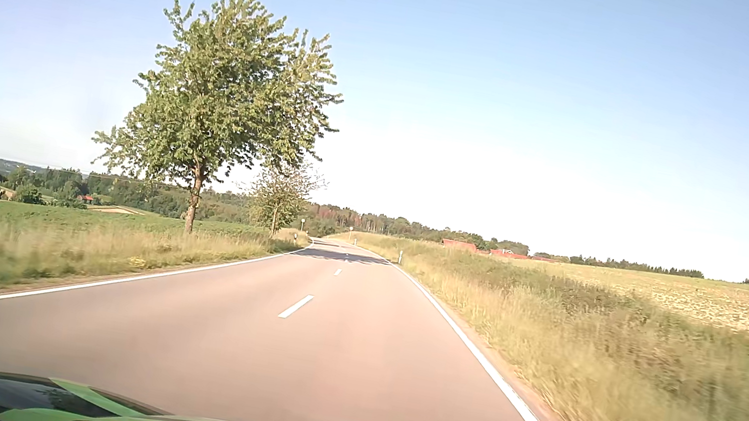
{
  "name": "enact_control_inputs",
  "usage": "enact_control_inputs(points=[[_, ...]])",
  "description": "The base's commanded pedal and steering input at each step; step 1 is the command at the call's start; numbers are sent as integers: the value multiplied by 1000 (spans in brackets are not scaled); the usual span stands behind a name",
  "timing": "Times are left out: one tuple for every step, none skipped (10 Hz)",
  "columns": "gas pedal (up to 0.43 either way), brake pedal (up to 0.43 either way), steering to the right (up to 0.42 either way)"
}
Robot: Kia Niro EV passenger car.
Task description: Follow the waypoints while adhering to traffic rules and regulations
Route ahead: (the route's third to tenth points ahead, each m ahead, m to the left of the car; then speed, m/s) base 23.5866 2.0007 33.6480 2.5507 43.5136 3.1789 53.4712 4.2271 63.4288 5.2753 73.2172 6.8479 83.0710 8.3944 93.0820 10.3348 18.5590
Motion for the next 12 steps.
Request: enact_control_inputs(points=[[157,0,-14],[157,0,-14],[157,0,-14],[157,0,-13],[157,0,-13],[157,0,-13],[157,0,-13],[150,0,-13],[150,0,-13],[150,0,-13],[150,0,-13],[150,0,-13]])
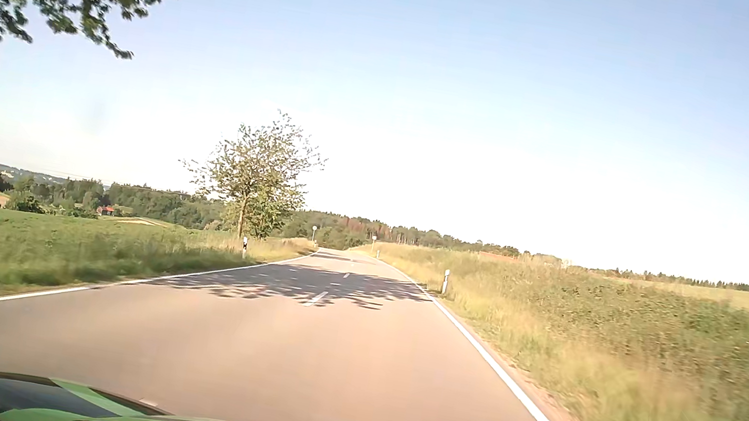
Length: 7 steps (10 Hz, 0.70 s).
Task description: Follow the waypoints while adhering to traffic rules and regulations
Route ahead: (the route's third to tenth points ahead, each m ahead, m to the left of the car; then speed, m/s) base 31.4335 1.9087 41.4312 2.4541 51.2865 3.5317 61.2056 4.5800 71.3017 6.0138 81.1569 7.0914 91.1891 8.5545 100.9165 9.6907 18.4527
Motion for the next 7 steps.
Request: enact_control_inputs(points=[[150,0,-13],[150,0,-13],[150,0,-13],[150,0,-13],[150,0,-12],[150,0,-11],[150,0,-10]])
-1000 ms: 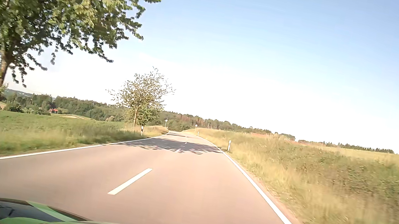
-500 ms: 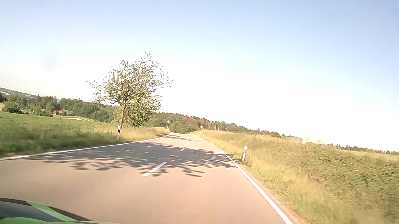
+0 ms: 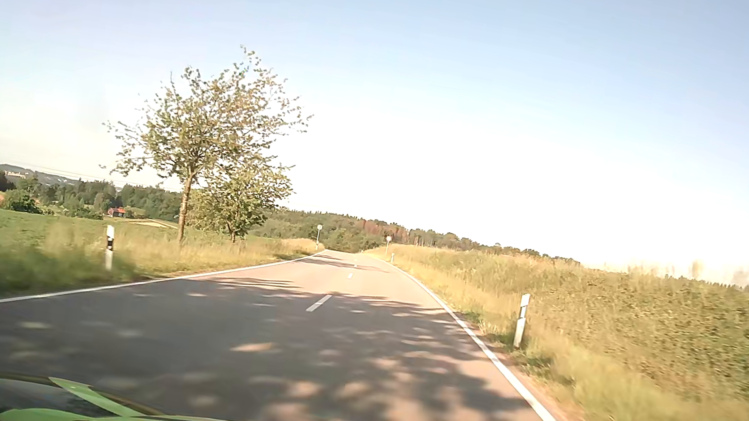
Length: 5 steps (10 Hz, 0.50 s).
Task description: Follow the waypoints while adhering to traffic rules and regulations
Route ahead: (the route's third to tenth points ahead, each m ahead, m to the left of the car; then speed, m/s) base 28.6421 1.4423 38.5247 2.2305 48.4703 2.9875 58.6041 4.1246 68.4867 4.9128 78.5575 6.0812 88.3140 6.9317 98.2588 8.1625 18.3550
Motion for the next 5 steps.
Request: enact_control_inputs(points=[[150,0,-10],[150,0,-10],[150,0,-9],[157,0,-10],[157,0,-9]])
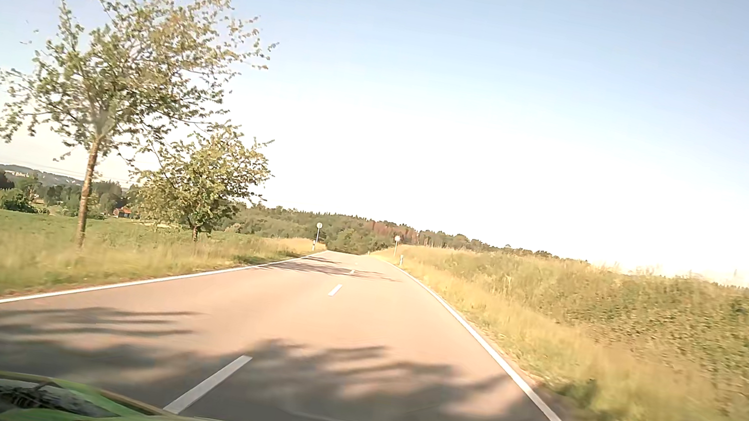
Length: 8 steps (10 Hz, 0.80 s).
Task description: Follow the waypoints while adhering to traffic rules and regulations
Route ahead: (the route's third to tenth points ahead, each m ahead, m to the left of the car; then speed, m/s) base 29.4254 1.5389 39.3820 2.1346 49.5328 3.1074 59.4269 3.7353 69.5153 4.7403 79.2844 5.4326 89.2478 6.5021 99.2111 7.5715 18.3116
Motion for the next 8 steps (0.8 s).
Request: enact_control_inputs(points=[[150,0,-9],[150,0,-9],[150,0,-9],[150,0,-9],[150,0,-9],[157,0,-9],[157,0,-9],[169,0,-9]])
